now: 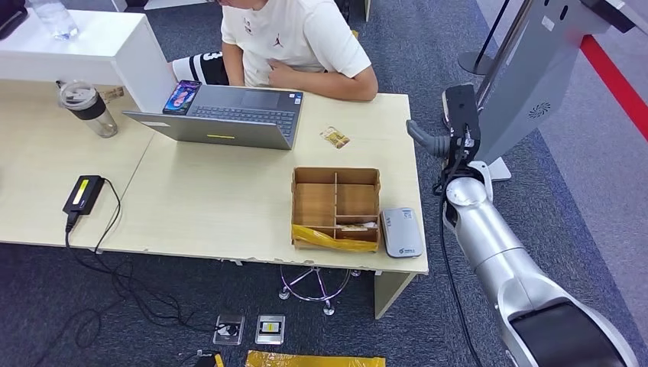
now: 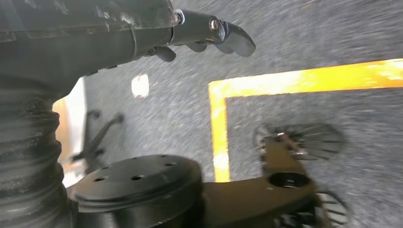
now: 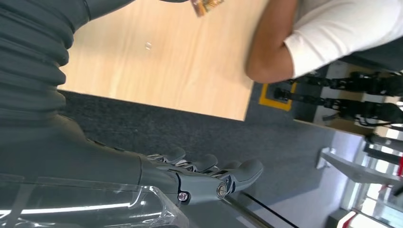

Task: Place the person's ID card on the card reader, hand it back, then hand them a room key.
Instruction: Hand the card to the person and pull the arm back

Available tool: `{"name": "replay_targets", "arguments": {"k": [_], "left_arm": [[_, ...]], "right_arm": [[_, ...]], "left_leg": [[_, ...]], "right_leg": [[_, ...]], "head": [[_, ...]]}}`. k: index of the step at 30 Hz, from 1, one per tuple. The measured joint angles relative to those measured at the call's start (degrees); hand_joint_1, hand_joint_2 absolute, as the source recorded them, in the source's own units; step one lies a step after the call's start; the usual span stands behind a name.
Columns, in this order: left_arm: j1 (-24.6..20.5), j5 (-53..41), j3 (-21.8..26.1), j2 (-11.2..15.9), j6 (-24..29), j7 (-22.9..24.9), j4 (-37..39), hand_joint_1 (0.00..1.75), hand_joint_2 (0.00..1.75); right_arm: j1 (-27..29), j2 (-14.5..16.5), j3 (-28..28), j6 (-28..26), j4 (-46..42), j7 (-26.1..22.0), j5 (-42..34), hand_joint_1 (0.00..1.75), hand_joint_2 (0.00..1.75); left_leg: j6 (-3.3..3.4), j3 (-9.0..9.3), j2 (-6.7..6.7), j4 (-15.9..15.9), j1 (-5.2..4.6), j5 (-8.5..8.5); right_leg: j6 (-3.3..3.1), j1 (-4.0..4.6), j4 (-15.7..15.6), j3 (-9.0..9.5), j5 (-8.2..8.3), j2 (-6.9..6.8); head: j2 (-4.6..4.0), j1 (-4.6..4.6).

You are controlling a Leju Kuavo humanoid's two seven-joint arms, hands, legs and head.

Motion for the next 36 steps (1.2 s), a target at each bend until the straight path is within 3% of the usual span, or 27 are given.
{"name": "replay_targets", "arguments": {"k": [4, 8, 16, 27, 30, 36], "left_arm": [[1.0, 3.4, 0.0, 0.0, 3.9, 2.9, -2.4, 0.0, 1.75], [1.4, 6.6, -0.1, 0.0, 6.2, 2.3, -4.1, 0.0, 1.75], [1.4, 11.0, -0.6, 0.2, 3.7, -2.8, -4.4, 0.0, 1.75], [1.3, 12.6, -2.4, 1.2, 0.3, -5.5, -4.4, 0.0, 1.75], [1.3, 12.5, -3.2, 1.7, -1.1, -5.7, -4.4, 0.0, 1.75], [1.0, 11.0, -5.1, 2.0, -2.5, -7.2, -3.1, 0.0, 1.75]], "right_arm": [[4.2, 1.6, 0.6, -2.8, -0.6, 0.1, 0.4, 0.0, 1.75], [6.2, 2.1, 1.4, -4.7, -3.4, 0.5, 3.5, 0.0, 1.75], [8.2, 2.7, 1.9, -8.4, -12.3, -1.4, 9.8, 0.0, 1.75], [9.6, 3.8, 2.8, -9.1, -28.4, -2.8, 16.4, 0.0, 1.75], [9.8, 4.5, 3.2, -7.4, -31.9, -3.3, 17.8, 0.0, 1.75], [9.8, 6.3, 7.2, 2.7, -35.5, -3.6, 19.8, 0.0, 1.75]], "left_leg": [[0.0, -0.01, -0.03, 0.0, -0.01, 0.01], [0.01, 0.0, -0.04, 0.0, -0.01, 0.02], [0.01, 0.01, -0.02, 0.0, -0.02, 0.02], [0.01, 0.01, -0.04, 0.0, -0.01, 0.02], [0.0, 0.01, -0.02, 0.0, -0.01, 0.02], [0.0, 0.01, -0.06, 0.0, 0.01, 0.02]], "right_leg": [[0.0, -0.01, 0.0, 0.01, 0.0, -0.02], [0.01, -0.01, 0.0, 0.03, 0.01, -0.03], [0.01, -0.02, 0.0, 0.03, 0.01, -0.02], [0.01, -0.01, 0.0, 0.04, 0.01, -0.04], [0.01, -0.01, 0.0, 0.05, 0.01, -0.02], [-0.01, 0.02, 0.0, 0.04, 0.0, -0.06]], "head": [[0.0, -0.01], [0.0, 0.0], [0.0, -0.01], [0.0, 0.01], [0.0, 0.01], [0.0, 0.0]]}}
